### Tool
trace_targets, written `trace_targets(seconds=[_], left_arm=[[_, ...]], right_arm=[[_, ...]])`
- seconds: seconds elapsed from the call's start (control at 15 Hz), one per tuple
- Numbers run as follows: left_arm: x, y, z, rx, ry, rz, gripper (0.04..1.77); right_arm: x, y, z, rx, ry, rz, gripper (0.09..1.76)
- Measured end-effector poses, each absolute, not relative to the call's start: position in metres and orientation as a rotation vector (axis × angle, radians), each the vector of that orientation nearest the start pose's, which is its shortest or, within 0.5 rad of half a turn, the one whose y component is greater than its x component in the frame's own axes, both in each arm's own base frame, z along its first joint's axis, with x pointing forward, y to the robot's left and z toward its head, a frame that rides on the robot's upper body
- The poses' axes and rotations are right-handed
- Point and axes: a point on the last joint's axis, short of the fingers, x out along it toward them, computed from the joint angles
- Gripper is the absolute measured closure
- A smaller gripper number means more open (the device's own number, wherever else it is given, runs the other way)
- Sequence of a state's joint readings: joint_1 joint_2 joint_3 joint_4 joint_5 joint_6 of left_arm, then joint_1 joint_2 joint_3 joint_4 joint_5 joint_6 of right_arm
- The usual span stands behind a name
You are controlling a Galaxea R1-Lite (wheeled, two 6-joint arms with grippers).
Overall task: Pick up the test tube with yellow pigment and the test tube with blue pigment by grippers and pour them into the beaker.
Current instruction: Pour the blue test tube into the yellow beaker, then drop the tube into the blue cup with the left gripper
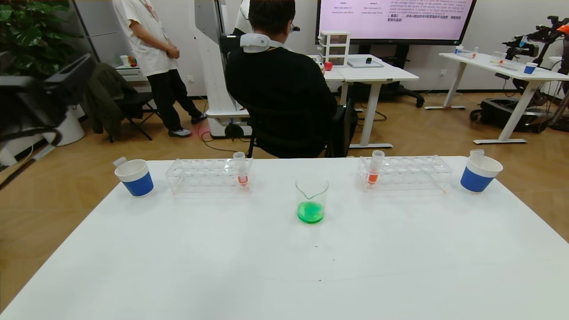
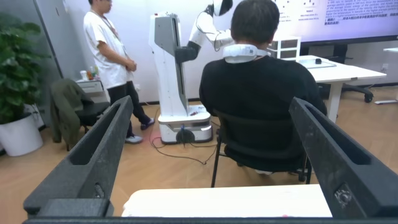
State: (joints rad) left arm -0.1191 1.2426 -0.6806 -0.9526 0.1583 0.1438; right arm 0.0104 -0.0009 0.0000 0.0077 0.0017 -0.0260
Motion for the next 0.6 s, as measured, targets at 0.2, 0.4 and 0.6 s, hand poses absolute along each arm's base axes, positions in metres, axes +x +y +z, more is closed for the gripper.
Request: trace_targets(seconds=[0.2, 0.4, 0.6], left_arm=[[0.107, -0.01, 0.289, 0.112, -0.381, 0.049, 0.06], [0.041, -0.002, 0.264, 0.134, -0.292, 0.037, 0.06], [-0.01, 0.005, 0.232, 0.152, -0.191, 0.065, 0.06]], right_arm=[[-0.023, 0.0, 0.075, -0.026, 0.007, 0.012, 0.11], [-0.023, 0.0, 0.075, -0.026, 0.007, 0.012, 0.11], [-0.023, 0.0, 0.075, -0.026, 0.007, 0.012, 0.11]])
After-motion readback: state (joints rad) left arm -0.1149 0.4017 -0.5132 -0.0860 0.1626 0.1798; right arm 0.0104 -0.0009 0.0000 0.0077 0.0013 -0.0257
